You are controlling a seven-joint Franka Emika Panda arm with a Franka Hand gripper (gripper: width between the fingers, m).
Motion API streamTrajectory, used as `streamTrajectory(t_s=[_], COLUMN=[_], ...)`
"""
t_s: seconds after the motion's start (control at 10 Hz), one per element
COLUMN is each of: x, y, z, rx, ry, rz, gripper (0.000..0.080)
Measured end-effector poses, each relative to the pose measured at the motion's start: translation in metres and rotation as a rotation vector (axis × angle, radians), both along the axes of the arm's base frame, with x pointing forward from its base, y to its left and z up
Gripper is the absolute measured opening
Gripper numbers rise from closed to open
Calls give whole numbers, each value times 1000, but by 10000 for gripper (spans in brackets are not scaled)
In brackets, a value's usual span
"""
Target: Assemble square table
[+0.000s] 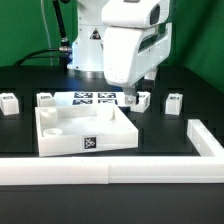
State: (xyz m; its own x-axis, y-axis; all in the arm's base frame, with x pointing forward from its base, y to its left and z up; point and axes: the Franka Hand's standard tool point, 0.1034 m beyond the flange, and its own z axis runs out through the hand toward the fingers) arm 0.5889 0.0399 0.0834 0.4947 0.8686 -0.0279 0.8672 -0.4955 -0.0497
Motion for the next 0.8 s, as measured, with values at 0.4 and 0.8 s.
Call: streamTrajectory(t_s=[0.4, 0.8], x=[1, -14], y=[0, -35], z=[0, 6], rx=[1, 19], ry=[0, 18], rz=[9, 168], gripper=[650, 650])
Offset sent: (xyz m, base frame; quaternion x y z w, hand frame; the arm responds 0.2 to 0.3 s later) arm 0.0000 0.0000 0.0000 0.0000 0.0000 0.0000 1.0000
